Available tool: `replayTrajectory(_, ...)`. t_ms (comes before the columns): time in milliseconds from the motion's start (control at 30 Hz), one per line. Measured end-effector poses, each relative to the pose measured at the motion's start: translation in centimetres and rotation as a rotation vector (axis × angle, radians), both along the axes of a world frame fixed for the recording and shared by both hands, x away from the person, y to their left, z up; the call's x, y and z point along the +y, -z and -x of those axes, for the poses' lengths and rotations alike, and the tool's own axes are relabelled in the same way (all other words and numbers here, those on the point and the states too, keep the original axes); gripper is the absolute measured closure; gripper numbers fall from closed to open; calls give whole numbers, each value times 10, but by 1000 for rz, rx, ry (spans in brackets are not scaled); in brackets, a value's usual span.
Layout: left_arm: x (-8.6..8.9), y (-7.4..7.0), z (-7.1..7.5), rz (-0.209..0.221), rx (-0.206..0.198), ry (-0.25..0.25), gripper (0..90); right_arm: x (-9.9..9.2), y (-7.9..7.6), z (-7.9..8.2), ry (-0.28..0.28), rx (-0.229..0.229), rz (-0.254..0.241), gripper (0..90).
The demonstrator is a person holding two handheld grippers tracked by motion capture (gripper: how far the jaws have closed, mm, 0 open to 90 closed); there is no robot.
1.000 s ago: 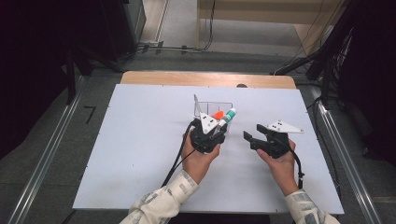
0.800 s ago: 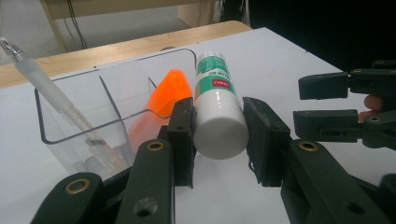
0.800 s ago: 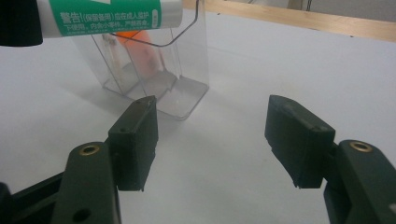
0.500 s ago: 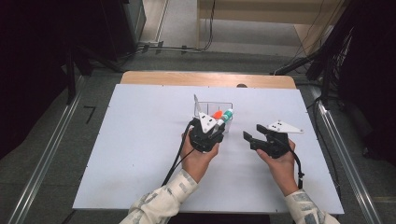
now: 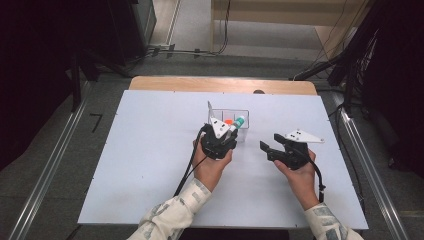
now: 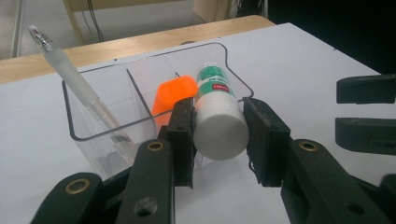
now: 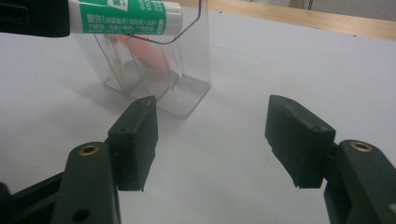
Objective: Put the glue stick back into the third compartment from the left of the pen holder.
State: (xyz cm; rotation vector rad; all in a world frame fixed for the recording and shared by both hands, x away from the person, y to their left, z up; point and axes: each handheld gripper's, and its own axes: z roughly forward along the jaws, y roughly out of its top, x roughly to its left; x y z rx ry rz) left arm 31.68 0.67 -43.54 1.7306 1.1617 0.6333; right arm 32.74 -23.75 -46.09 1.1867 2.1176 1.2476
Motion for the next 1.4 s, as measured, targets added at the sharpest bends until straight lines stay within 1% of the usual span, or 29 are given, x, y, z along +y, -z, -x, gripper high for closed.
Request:
replayTrajectory(200, -2, -1, -6, 1, 3, -4, 657, 0, 0, 0, -2, 0, 0, 333)
replayTrajectory(400, -8, -1, -13, -11, 3, -8, 656, 0, 0, 0, -1, 0, -1, 333)
replayTrajectory(600, -11, -2, -17, -21, 5, 1, 649, 0, 0, 0, -3, 0, -3, 333)
replayTrajectory(733, -11, -2, -17, -11, 1, 2, 606, 0, 0, 0, -4, 0, -4, 333)
replayTrajectory(967, -11, -5, -15, -10, -2, 9, 594, 0, 0, 0, -4, 1, -4, 333)
replayTrajectory(1167, -11, -5, -13, -15, 4, 28, 550, 0, 0, 0, -5, 2, -3, 333)
replayTrajectory(1233, -12, -5, -12, -11, 9, 37, 531, 0, 0, 0, -4, 2, -2, 333)
replayTrajectory(1400, -11, -5, -7, 3, 6, 50, 483, 1, 1, 0, -4, 1, -3, 332)
